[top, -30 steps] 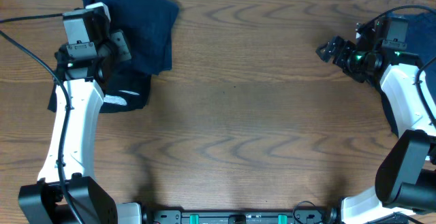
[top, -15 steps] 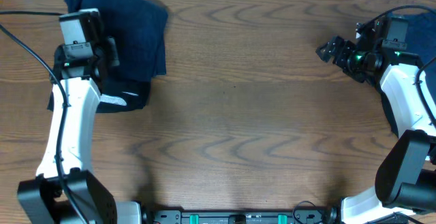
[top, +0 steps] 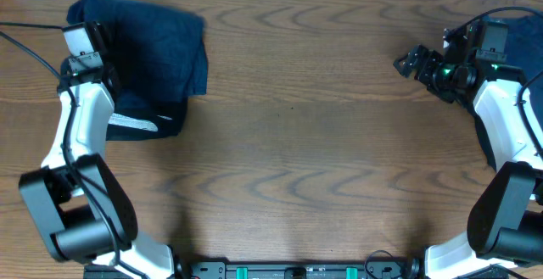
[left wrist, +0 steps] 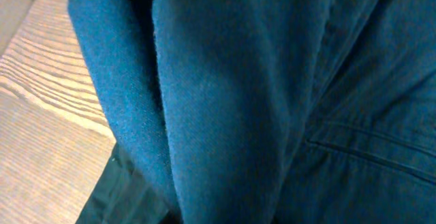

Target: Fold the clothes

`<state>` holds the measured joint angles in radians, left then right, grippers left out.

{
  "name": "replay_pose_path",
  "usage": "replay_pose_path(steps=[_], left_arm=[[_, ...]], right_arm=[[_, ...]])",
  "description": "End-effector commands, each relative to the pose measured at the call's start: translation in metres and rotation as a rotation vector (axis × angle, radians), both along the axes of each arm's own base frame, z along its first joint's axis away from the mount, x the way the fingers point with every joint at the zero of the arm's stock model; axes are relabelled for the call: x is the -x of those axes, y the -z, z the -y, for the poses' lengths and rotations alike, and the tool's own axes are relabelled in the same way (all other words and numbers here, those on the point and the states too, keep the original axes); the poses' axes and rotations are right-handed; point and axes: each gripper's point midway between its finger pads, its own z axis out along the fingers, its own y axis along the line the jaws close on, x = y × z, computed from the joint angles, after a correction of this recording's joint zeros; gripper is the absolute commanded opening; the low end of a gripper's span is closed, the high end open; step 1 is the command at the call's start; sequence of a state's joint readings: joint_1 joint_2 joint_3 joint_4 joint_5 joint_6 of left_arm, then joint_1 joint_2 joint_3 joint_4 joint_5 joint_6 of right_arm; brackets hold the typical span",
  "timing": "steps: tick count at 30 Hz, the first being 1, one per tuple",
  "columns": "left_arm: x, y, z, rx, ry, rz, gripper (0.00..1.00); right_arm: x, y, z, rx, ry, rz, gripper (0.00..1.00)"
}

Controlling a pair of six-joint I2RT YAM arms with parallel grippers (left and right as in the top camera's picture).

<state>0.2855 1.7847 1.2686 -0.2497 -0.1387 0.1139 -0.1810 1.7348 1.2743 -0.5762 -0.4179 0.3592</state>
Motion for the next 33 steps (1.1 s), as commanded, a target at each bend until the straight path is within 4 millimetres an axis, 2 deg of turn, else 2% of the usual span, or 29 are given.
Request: replay_pose_path(steps=[1, 3, 5, 8, 13, 15, 16, 17, 18, 19, 20, 26, 33], left_arm=[[-0.004, -0.001, -0.023, -0.040, -0.041, 0.013, 0.08], [-0.004, -0.001, -0.028, -0.041, -0.051, 0.018, 0.25], [-0.003, -0.005, -0.032, -0.045, -0.059, 0.028, 0.74], [-0.003, -0.020, -0.032, -0.047, -0.068, 0.063, 0.98], [0.010, -0.081, -0.026, -0.003, -0.144, 0.219, 0.98], [0.013, -0.103, -0.015, 0.051, -0.128, 0.282, 0.99], [0.013, -0.111, -0.005, 0.092, -0.093, 0.307, 0.90], [0.012, -0.115, 0.005, 0.126, -0.053, 0.317, 0.56], [0.012, -0.116, 0.012, 0.155, -0.023, 0.320, 0.32], [0.012, -0.115, 0.017, 0.178, -0.002, 0.316, 0.19], [0.012, -0.111, 0.020, 0.202, -0.004, 0.307, 0.10], [0.022, -0.068, 0.001, 0.321, -0.163, 0.242, 0.09], [0.021, 0.003, -0.026, 0.367, -0.240, 0.118, 0.09]], right_arm=[[0.001, 0.003, 0.001, -0.001, 0.001, -0.008, 0.99], [0.001, 0.003, 0.001, -0.001, 0.001, -0.008, 0.99], [0.001, 0.003, 0.001, -0.001, 0.001, -0.008, 0.99], [0.001, 0.003, 0.001, -0.001, 0.001, -0.008, 0.99], [0.001, 0.003, 0.001, -0.001, 0.001, -0.008, 0.99], [0.001, 0.003, 0.001, -0.001, 0.001, -0.008, 0.99], [0.001, 0.003, 0.001, -0.001, 0.001, -0.008, 0.99], [0.001, 0.003, 0.001, -0.001, 0.001, -0.008, 0.99], [0.001, 0.003, 0.001, -0.001, 0.001, -0.008, 0.99], [0.001, 0.003, 0.001, -0.001, 0.001, -0.008, 0.99], [0.001, 0.003, 0.001, -0.001, 0.001, -0.008, 0.99], [0.001, 0.003, 0.001, -0.001, 0.001, -0.008, 0.99], [0.001, 0.003, 0.001, -0.001, 0.001, -0.008, 0.99]])
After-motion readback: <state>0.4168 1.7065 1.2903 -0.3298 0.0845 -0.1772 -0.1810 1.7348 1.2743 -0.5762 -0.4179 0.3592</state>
